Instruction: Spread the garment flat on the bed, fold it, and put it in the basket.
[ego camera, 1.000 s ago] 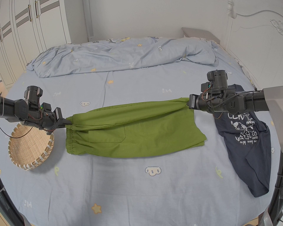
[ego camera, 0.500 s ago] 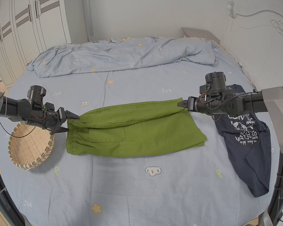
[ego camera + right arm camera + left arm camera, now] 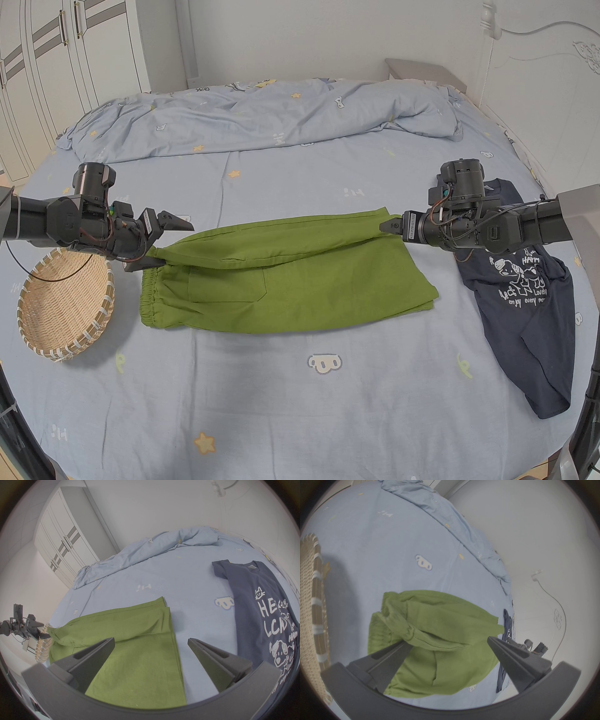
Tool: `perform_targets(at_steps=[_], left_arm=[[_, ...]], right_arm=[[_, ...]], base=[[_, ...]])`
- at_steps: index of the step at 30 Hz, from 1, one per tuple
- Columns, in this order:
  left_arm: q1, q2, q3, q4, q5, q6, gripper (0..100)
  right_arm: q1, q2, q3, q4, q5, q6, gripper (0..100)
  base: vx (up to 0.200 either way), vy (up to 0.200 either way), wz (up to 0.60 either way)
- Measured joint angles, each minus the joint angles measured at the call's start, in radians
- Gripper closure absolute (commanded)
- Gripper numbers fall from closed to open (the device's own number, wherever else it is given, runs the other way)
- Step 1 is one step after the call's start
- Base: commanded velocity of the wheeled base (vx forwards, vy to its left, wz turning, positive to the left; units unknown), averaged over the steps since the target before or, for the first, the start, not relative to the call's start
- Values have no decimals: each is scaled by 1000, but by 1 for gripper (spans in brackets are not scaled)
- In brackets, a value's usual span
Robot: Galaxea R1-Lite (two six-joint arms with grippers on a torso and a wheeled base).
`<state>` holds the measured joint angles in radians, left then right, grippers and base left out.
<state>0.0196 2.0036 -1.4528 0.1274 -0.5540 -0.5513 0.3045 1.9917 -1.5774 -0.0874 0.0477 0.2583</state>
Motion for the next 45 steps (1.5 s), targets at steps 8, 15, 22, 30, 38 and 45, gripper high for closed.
perform_targets(at_steps=[8, 15, 22, 30, 38, 45], left_arm=[[10, 112, -213, -18, 75, -121, 0], [23, 211, -320, -22, 124, -153, 0], [12, 242, -346, -20, 134, -160, 0], [22, 168, -269, -20, 125, -161, 0], [47, 43, -6, -75, 108, -44, 0], [77, 4, 172, -209, 106, 118, 0]], right_arm=[[-27, -61, 79, -23, 12, 47, 0], [-73, -155, 208, -66, 71, 89, 0], [-92, -243, 316, -83, 158, 92, 0], [-144, -271, 309, -81, 207, 90, 0], [-201, -283, 297, -64, 266, 92, 0], [-216, -294, 301, -50, 282, 92, 0]], base=[[0, 0, 0], [0, 0, 0], [0, 0, 0], [0, 0, 0], [0, 0, 0], [0, 0, 0]])
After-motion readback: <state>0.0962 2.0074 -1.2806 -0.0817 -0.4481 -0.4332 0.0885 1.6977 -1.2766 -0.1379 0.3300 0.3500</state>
